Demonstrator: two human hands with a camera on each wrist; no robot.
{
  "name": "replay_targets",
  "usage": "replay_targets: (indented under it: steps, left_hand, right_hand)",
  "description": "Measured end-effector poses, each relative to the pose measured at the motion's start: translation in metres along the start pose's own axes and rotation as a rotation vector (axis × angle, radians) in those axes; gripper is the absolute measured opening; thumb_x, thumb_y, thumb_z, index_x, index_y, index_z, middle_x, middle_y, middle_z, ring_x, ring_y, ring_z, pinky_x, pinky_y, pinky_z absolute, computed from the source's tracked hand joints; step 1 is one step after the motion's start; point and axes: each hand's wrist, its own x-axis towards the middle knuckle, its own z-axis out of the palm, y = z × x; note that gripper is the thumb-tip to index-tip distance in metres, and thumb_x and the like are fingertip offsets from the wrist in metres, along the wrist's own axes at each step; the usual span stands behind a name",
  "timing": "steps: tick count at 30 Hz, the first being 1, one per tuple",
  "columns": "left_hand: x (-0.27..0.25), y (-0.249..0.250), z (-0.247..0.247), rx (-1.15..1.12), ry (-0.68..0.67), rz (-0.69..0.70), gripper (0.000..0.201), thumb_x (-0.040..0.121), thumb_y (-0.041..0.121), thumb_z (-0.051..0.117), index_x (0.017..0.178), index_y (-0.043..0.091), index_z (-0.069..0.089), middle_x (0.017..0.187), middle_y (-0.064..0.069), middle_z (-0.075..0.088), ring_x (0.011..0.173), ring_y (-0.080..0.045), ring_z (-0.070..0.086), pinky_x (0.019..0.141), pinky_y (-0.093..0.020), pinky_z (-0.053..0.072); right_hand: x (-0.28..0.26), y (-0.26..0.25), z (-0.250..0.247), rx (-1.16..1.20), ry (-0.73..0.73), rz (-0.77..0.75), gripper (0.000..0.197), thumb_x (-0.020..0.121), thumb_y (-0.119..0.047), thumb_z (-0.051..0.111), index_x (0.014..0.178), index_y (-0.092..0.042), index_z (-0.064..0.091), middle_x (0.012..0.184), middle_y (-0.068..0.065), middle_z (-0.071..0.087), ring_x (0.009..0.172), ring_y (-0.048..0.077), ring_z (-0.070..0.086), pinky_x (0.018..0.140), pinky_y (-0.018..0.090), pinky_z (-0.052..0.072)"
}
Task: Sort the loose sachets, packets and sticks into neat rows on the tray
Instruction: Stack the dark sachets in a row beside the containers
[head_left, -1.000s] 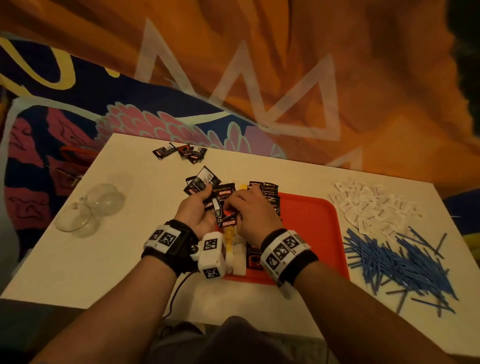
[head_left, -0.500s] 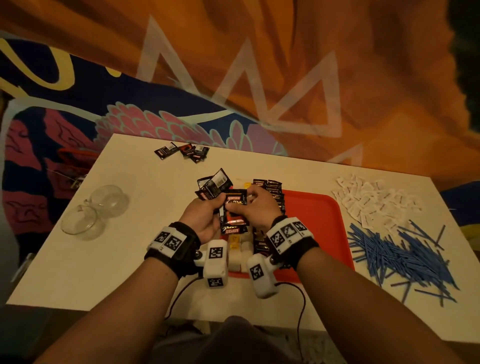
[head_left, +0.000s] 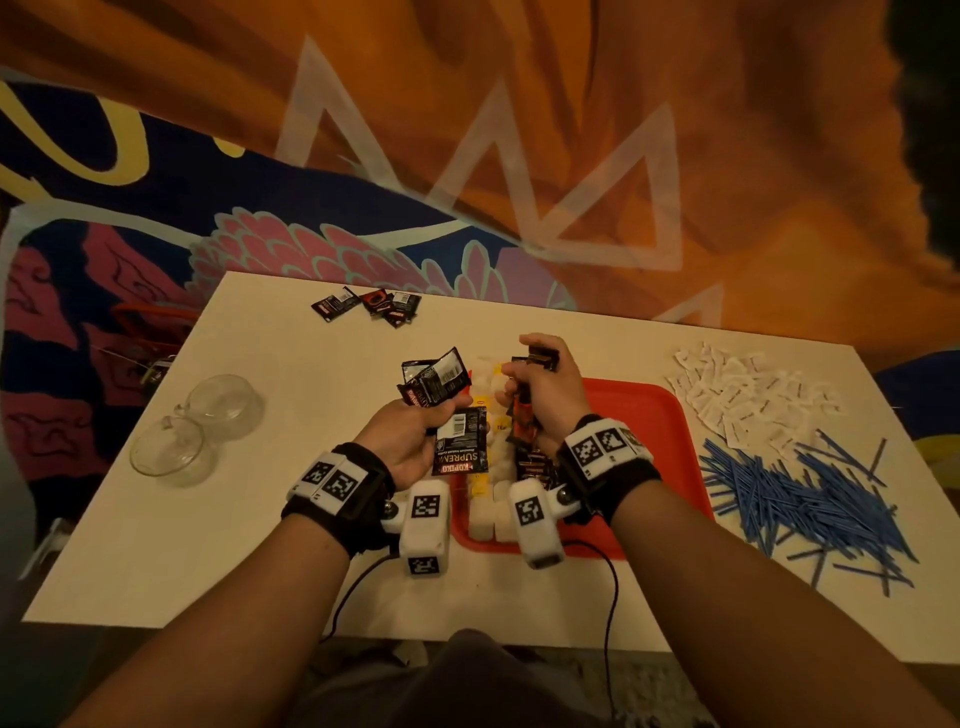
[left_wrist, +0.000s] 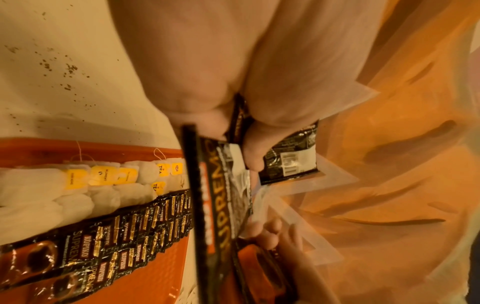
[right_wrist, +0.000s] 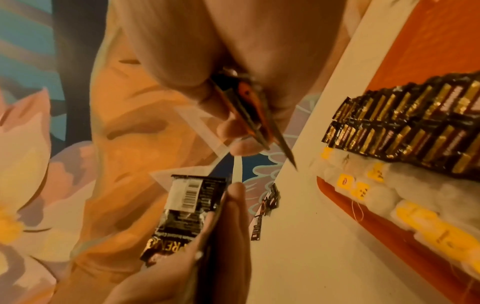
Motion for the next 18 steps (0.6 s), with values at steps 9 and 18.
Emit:
replay_targets:
  steps: [9,18]
  left_hand:
    - [-0.004,-0.001,0.000,0.060,-0.077,-0.019,0.014,0.099,0.004,0.053,0.107,0.001,0.064,0.087,-0.015,0.075,0.075,-0.024,0.073,0.070,-0.035,0.062]
    - [0.010,0.000,-0.012,-0.019,0.086,0.001,0.019,0.101,0.008,0.052,0.117,0.001,0.058,0.101,-0.018,0.071,0.080,-0.028,0.072,0.075,-0.044,0.062]
  right_hand:
    - [-0.002,0.013,0.015,-0.389,-0.149,-0.187,0.013,0.082,-0.009,0.076,0.080,-0.016,0.066,0.085,0.013,0.063,0.079,0.021,0.059,0.075,0.040,0.054]
    - [-0.024,-0.004,0.009,-0.732,-0.054,-0.667,0.026,0.080,0.002,0.067,0.087,-0.023,0.063,0.090,-0.004,0.064,0.084,0.015,0.060,0.077,0.027,0.051]
